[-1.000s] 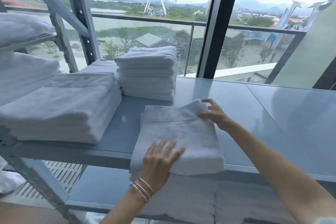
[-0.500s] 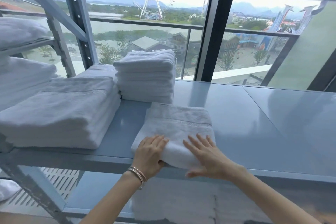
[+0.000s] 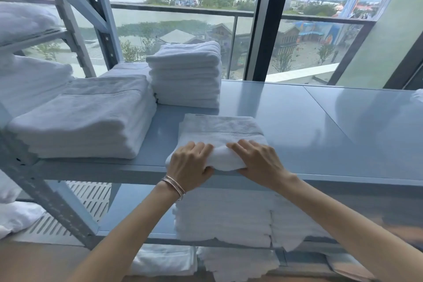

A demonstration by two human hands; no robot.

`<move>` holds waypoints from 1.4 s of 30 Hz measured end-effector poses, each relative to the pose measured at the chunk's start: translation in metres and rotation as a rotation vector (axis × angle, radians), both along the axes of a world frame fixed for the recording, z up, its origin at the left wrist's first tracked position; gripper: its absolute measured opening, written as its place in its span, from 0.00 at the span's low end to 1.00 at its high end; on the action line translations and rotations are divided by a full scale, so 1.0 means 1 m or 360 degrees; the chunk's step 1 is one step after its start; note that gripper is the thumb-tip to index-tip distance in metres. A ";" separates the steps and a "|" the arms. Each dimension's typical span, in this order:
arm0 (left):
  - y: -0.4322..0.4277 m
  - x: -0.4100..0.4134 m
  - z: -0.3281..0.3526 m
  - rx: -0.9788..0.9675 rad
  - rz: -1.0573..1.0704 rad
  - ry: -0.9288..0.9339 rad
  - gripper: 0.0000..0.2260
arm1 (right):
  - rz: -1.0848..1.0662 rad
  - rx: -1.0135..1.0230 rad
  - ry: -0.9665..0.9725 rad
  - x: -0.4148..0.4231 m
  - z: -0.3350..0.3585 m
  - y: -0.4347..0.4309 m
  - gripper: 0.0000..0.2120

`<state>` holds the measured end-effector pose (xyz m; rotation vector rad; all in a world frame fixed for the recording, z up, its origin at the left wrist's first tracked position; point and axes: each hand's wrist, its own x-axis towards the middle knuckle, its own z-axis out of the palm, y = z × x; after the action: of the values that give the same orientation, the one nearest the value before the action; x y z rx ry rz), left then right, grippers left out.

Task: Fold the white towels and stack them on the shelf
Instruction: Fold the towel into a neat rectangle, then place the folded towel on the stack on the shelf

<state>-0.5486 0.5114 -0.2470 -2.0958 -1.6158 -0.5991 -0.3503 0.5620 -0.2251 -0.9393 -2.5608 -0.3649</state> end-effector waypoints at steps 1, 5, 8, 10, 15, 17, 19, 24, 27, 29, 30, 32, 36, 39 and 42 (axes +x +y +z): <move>-0.004 0.000 0.003 0.0027 -0.0015 0.0037 0.18 | 0.0011 0.0023 -0.0003 0.003 0.009 0.002 0.26; -0.008 0.002 0.014 0.0097 -0.0015 0.0188 0.30 | 0.0052 0.0162 -0.0105 0.005 0.039 0.008 0.20; -0.006 -0.001 0.035 0.0171 0.0089 0.0211 0.31 | 0.0056 0.0256 -0.0165 0.000 0.056 0.010 0.21; -0.007 -0.002 0.052 0.0206 0.0152 0.0242 0.30 | 0.0047 0.0333 -0.0172 -0.002 0.066 0.009 0.22; -0.014 0.004 0.086 0.0166 0.0286 0.0365 0.32 | 0.0081 0.0506 -0.0194 -0.004 0.093 0.005 0.21; -0.017 0.002 0.100 0.0181 0.0317 0.0368 0.32 | 0.0117 0.0560 -0.0186 -0.005 0.103 0.005 0.21; -0.021 -0.002 0.114 0.0165 0.0345 0.0355 0.32 | 0.0141 0.0612 -0.0192 -0.008 0.113 0.005 0.21; -0.026 -0.017 0.148 -0.0052 0.0388 0.0325 0.25 | 0.0164 0.0686 -0.0167 -0.024 0.139 0.003 0.22; -0.022 -0.038 0.165 -0.0259 0.0329 0.0293 0.25 | 0.0218 0.0686 -0.0188 -0.039 0.152 0.005 0.21; -0.018 -0.057 0.173 -0.0329 0.0285 0.0273 0.25 | 0.0228 0.0649 -0.0277 -0.053 0.161 0.005 0.20; -0.015 -0.068 0.175 -0.0334 0.0259 0.0255 0.25 | 0.0233 0.0611 -0.0344 -0.060 0.167 0.004 0.21; -0.010 -0.092 0.182 -0.0300 0.0174 0.0197 0.24 | 0.0191 0.0449 -0.0491 -0.077 0.181 0.001 0.23; 0.001 -0.142 0.205 -0.0217 -0.0016 0.0185 0.23 | 0.0019 0.0225 -0.0698 -0.117 0.220 -0.009 0.32; 0.011 -0.174 0.220 -0.0189 -0.0095 0.0196 0.23 | -0.0105 0.0405 -0.0812 -0.153 0.244 -0.008 0.30; 0.021 -0.201 0.233 -0.0094 -0.0189 0.0167 0.23 | -0.0233 0.0543 -0.0803 -0.181 0.264 -0.004 0.27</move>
<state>-0.7496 0.5327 -0.0143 -2.2396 -1.4764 -0.4757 -0.5314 0.5581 0.0389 -1.0006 -2.7272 -1.1717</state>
